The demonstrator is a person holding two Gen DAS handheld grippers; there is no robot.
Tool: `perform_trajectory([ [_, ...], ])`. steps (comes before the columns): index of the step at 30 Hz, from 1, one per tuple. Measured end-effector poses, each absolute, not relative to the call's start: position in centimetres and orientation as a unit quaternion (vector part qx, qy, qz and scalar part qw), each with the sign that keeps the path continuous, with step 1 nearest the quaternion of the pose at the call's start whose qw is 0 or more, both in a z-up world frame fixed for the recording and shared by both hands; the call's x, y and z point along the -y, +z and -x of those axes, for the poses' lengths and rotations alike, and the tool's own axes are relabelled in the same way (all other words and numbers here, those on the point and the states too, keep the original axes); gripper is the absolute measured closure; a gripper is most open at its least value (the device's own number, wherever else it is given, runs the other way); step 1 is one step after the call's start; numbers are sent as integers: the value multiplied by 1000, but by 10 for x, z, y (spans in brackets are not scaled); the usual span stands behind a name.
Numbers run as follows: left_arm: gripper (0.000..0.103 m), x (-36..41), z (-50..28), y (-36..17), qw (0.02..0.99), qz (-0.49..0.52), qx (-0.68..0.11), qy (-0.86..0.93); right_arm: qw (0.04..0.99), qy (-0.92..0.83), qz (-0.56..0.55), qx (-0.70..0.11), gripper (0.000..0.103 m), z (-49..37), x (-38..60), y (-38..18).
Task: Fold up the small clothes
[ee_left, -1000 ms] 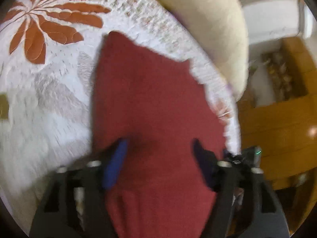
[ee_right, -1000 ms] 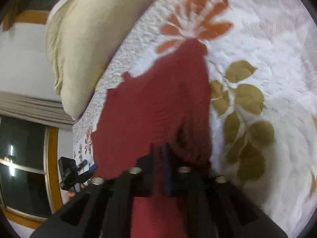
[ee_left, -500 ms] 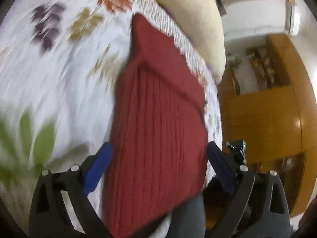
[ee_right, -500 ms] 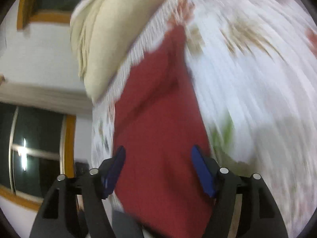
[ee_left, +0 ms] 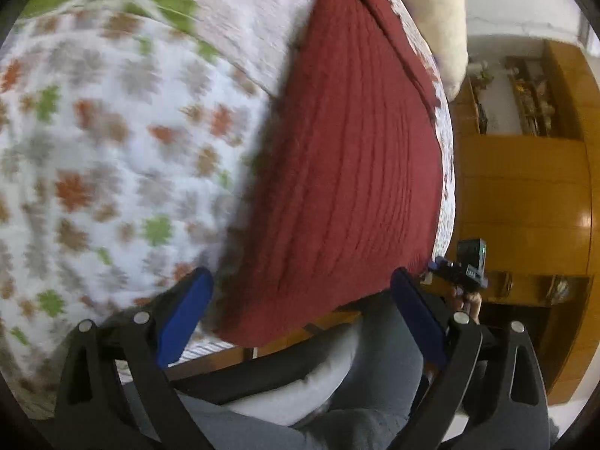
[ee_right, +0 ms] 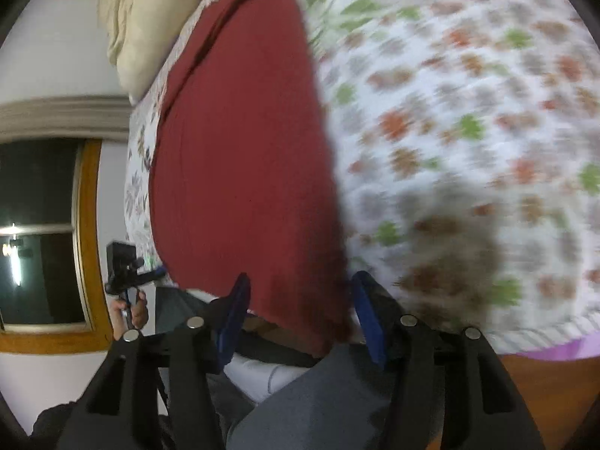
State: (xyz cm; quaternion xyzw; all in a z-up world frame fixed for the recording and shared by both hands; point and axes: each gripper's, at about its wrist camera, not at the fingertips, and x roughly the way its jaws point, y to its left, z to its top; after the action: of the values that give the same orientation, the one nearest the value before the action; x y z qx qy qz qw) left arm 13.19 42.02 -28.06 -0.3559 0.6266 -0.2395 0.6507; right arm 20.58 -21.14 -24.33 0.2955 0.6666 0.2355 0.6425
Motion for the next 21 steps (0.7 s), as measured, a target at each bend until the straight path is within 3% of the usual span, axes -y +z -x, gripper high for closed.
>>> perform_trajectory([
  [7, 8, -412, -140, -285, 650, 365, -628, -224, 630, 246, -284, -680, 46, -206, 201, -254],
  [8, 13, -411, -141, -283, 651, 366, -628, -220, 629, 247, -289, -678, 47, -206, 197, -252],
  [9, 36, -408, -140, -280, 654, 356, -631, -218, 626, 251, -296, -677, 48, -204, 197, -252],
  [10, 53, -404, -139, -278, 653, 344, -637, -221, 623, 255, -302, -675, 51, -201, 202, -253],
  [13, 82, -403, -133, -275, 653, 336, -640, -225, 620, 262, -311, -671, 59, -195, 203, -253],
  [15, 96, -410, -133, -273, 653, 345, -636, -222, 621, 259, -318, -668, 75, -194, 206, -257],
  [16, 98, -414, -132, -272, 651, 359, -631, -222, 621, 260, -323, -665, 94, -193, 206, -258],
  [21, 98, -425, -131, -259, 636, 418, -600, -247, 634, 280, -346, -632, 97, -187, 215, -244],
])
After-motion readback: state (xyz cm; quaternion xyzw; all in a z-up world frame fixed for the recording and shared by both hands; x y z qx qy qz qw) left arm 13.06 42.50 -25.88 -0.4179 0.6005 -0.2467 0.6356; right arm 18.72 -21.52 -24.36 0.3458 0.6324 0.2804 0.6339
